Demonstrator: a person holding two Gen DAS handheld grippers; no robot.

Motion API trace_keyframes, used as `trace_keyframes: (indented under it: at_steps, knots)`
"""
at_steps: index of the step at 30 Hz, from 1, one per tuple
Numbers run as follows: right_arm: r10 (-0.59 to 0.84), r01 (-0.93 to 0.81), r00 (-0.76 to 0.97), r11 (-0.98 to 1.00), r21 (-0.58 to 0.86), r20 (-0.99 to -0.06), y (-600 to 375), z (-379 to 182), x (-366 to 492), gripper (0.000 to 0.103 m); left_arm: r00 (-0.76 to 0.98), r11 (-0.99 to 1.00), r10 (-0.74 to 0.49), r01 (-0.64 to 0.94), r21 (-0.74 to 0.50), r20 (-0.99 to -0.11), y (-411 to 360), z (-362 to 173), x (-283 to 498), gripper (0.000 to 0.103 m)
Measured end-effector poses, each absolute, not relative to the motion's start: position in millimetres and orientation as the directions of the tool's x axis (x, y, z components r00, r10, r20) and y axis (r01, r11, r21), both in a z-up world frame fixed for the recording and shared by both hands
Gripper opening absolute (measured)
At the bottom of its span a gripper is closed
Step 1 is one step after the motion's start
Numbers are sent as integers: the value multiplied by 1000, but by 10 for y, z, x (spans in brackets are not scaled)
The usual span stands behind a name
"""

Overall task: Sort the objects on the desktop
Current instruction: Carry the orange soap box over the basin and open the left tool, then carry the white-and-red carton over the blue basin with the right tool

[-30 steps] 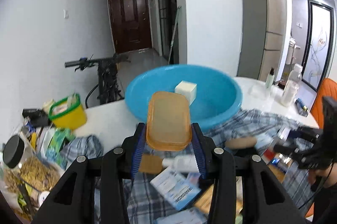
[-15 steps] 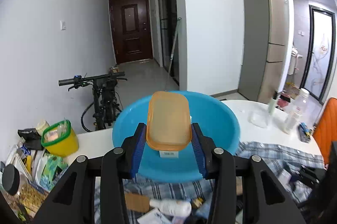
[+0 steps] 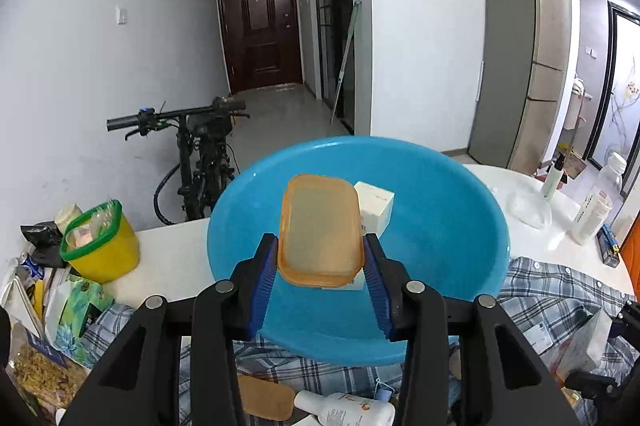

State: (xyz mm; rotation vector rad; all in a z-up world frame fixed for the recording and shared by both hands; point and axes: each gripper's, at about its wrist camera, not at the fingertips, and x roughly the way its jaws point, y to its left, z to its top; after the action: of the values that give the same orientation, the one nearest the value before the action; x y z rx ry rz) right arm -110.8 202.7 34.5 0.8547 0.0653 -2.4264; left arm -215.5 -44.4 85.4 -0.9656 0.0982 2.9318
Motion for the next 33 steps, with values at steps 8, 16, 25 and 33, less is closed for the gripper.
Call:
trace_keyframes:
  at_steps: [8,16,25,33]
  knots:
    - [-503,546,-651,-831,110,-569,1845,520,-1191,57,-808,-998,31,-62,33,-589,-530,856,-2126,45]
    - [-529,585,-661,-808,77,-532,1613,793,-1293,57,-813,-998,54,-65,-2,-579,-615,901,-2100,45]
    - [-540,607,-682,-794,31,-493,1458,1119,-1484,57,-813,-999,43,-48,-7,-581,-674,923,-2097,35]
    - [-545,604,-693,-797,34,-473,1320,1281,-1972,57,-822,-997,21,23,-70,-570,-892,976,-2078,103]
